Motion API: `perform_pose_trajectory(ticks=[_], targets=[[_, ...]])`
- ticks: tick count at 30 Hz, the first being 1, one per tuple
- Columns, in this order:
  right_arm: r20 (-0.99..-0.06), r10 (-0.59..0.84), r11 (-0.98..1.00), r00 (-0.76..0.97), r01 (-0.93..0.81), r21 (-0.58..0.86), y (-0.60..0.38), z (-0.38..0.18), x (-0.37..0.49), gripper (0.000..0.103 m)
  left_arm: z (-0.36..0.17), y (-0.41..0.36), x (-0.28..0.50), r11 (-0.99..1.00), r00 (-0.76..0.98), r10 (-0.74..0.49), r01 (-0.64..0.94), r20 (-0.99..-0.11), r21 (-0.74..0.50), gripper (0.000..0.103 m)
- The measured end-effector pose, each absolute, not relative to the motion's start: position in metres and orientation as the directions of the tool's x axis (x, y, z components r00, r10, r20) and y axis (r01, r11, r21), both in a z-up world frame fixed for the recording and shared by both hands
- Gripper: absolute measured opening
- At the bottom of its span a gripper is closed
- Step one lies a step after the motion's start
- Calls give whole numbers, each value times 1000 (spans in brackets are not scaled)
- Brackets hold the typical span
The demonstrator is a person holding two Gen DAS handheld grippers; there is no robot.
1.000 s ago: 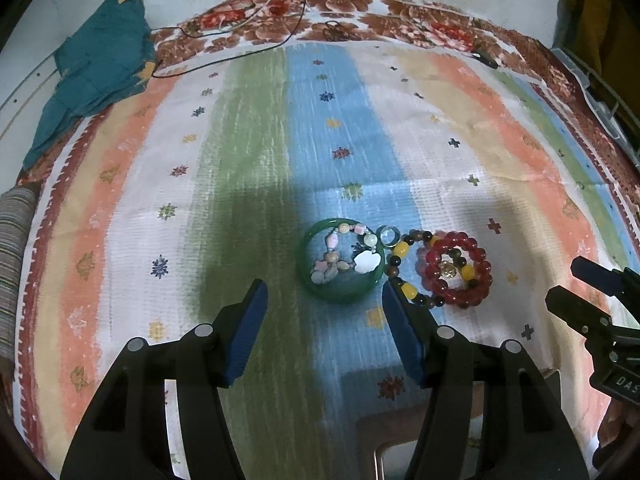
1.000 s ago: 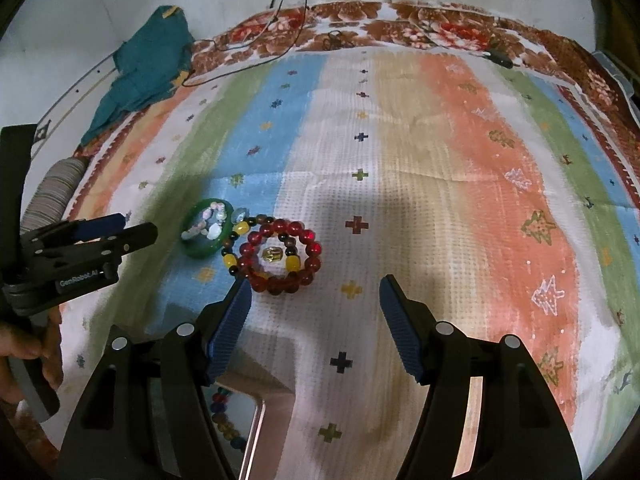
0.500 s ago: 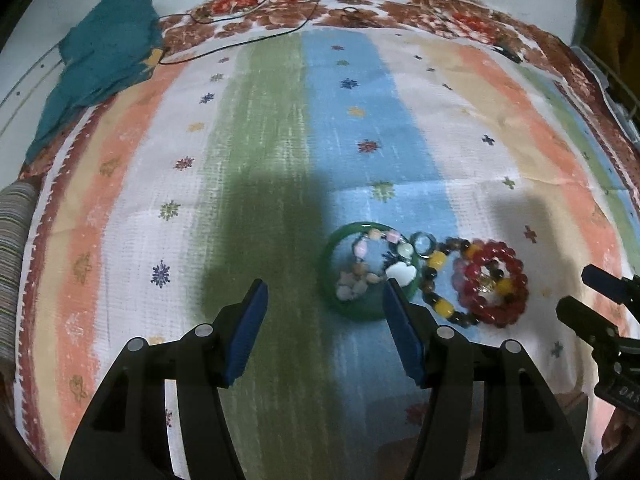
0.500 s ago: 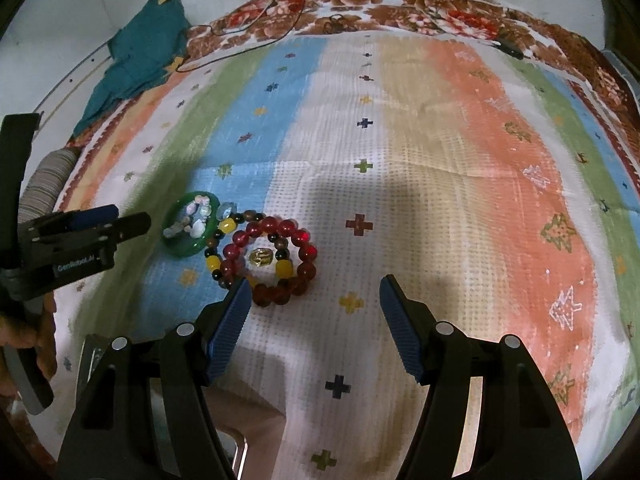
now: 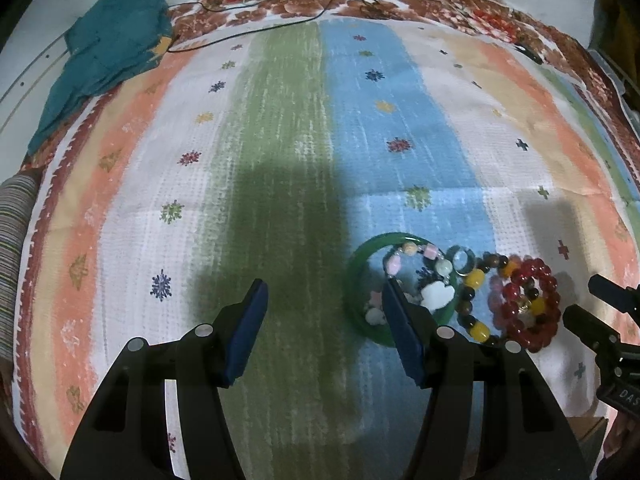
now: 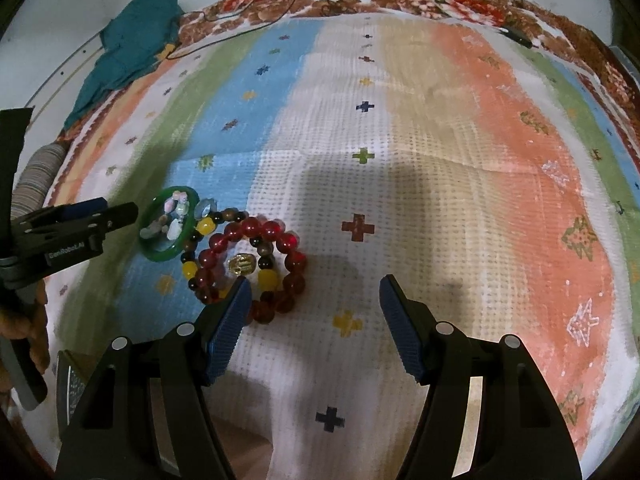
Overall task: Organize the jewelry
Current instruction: 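Move both open tools back toward the remaining bracelets, then grasp the green jade bangle with left tool while right grasps red bead bracelet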
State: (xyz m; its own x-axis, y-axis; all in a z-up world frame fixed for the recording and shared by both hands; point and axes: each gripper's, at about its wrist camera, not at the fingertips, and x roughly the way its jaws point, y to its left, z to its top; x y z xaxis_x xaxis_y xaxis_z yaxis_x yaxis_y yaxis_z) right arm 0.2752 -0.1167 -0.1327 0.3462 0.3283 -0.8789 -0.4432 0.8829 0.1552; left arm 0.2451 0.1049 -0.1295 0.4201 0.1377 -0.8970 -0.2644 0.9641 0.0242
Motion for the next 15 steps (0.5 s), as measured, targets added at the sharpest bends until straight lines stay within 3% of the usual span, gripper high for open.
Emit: perform_pose_trajectory(ticks=[6,9,15], targets=[[-881,329,883,340,-441,159,-115,-139,282,66,-141,106,253,963,399,135,-269,-907,24,60],[-884,320,888,340,-434,154,-115,-143,285,59,-145,104,256,965,396,133,-259,-908,28,59],[-886,316,888,339,-434,151,-115,-149,291,56,-152,106,260,962,389,161,-266,-907,57,59]])
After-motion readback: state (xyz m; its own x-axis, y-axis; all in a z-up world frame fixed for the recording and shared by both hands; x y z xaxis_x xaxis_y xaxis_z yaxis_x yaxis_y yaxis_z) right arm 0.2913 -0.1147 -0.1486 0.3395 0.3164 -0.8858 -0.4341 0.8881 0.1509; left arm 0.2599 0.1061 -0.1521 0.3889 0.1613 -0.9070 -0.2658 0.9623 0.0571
